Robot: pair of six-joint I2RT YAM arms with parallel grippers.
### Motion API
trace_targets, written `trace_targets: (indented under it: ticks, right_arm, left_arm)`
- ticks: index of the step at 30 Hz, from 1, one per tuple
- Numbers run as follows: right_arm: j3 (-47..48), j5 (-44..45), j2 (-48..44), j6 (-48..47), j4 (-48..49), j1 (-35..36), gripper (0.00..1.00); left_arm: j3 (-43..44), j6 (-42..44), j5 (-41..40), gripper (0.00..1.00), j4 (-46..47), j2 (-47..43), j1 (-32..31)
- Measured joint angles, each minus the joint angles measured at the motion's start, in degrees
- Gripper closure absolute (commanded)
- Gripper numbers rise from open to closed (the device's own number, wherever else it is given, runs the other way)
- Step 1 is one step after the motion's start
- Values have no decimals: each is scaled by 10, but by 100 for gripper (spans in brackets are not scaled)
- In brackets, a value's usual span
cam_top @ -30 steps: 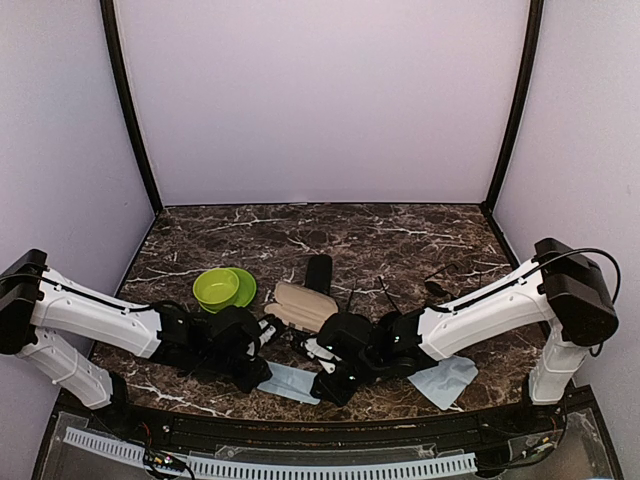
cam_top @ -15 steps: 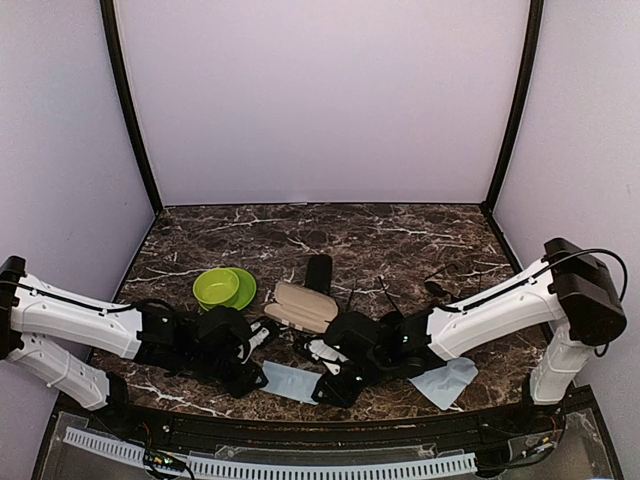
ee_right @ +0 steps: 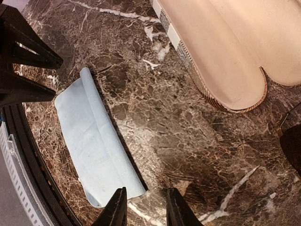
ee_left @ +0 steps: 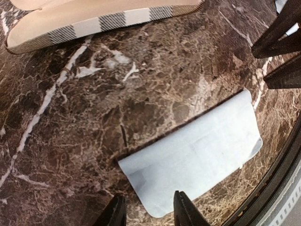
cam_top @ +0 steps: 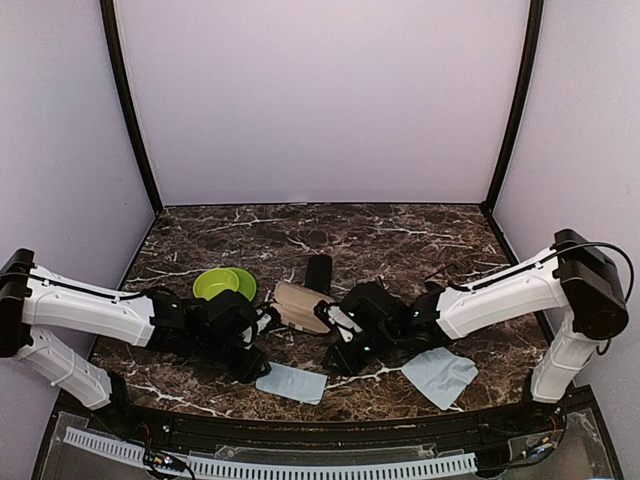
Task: Organize the sunglasses
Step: Fold the glasses cleaning cloth at the corner of the board, then pick up the folded cleaning cloth from the corner of the board.
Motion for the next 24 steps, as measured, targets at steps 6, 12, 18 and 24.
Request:
trace_targets:
  ticks: [6,12,18,24]
  right_arm:
    - [0,-15,16,7,1,-4,71]
    - [0,-37,40,11,5,-5,72]
    - [1,-51,47,16,18,-5,78]
    - [0,-61,49,21,24,-5,85]
  left_arm:
    - [0,16,42,62,23,3,59]
    - [0,33,86,60,48,33,89]
    - [0,44,120,60,59,50,106]
    - [0,50,149,61,74,57,119]
